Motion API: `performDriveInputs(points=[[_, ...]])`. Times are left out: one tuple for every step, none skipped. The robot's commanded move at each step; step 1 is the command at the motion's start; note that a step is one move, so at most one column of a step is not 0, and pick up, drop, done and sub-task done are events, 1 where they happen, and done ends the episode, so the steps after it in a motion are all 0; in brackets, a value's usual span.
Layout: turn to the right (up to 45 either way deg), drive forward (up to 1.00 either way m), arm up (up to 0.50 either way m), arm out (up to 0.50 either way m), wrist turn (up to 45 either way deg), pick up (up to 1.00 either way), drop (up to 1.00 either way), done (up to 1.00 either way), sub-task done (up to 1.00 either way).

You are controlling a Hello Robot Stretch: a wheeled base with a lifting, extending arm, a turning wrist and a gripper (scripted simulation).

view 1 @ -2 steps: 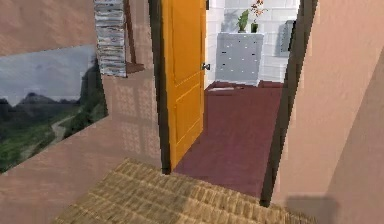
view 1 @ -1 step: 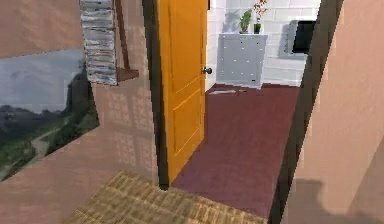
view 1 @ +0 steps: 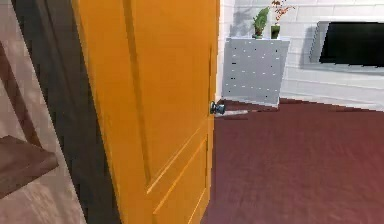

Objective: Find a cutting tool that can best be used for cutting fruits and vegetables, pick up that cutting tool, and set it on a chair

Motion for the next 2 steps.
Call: performDriveInputs(points=[[0.0,0.1,0.0,0.0,0.0,0.0,0.0,0.0,0.0],[21.0,0.0,0.0,0.0,0.0,0.0,0.0,0.0,0.0]])
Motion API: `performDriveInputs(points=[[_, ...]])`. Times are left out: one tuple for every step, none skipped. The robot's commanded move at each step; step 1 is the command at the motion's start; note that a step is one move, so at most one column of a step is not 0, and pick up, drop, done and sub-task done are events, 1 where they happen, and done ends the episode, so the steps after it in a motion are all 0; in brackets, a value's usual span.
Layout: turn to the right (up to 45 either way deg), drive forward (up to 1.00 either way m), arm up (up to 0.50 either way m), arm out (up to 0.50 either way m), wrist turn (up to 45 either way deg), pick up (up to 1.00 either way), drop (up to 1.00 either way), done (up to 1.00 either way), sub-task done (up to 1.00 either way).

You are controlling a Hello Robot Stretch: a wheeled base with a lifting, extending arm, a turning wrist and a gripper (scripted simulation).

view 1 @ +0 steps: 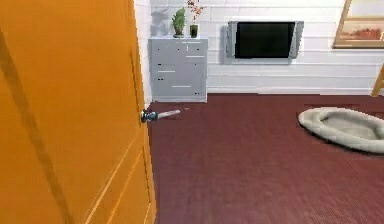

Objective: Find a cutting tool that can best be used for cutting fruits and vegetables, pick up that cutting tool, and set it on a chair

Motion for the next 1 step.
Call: performDriveInputs(points=[[0.0,0.3,0.0,0.0,0.0,0.0,0.0,0.0,0.0]])
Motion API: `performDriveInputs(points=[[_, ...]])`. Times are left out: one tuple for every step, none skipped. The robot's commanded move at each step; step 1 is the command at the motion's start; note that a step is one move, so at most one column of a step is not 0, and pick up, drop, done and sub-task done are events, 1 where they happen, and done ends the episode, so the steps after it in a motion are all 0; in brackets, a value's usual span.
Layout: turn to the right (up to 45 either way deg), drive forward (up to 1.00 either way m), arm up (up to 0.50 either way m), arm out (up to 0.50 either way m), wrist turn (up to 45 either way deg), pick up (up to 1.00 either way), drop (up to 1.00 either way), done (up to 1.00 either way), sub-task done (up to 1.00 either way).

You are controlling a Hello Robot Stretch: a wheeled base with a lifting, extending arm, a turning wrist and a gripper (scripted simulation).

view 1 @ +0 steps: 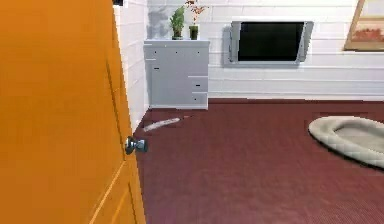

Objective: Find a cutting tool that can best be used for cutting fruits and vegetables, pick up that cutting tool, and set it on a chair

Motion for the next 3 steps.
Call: performDriveInputs(points=[[33.0,0.0,0.0,0.0,0.0,0.0,0.0,0.0,0.0],[0.0,0.55,0.0,0.0,0.0,0.0,0.0,0.0,0.0],[39.0,0.0,0.0,0.0,0.0,0.0,0.0,0.0,0.0]])
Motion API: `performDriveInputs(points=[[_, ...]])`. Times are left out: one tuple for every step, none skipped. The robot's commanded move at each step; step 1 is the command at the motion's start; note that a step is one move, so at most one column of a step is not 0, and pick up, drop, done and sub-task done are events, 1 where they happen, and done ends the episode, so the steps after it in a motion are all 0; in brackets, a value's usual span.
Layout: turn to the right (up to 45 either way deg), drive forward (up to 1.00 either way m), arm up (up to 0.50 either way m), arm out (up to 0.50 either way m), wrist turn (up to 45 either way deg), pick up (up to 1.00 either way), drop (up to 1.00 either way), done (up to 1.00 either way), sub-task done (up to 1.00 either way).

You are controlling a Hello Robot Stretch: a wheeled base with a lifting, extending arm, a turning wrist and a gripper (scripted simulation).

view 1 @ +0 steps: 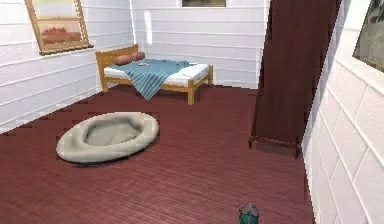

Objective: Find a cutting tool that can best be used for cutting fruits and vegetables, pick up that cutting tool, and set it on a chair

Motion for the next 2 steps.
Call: performDriveInputs(points=[[0.0,1.0,0.0,0.0,0.0,0.0,0.0,0.0,0.0],[3.0,0.0,0.0,0.0,0.0,0.0,0.0,0.0,0.0]])
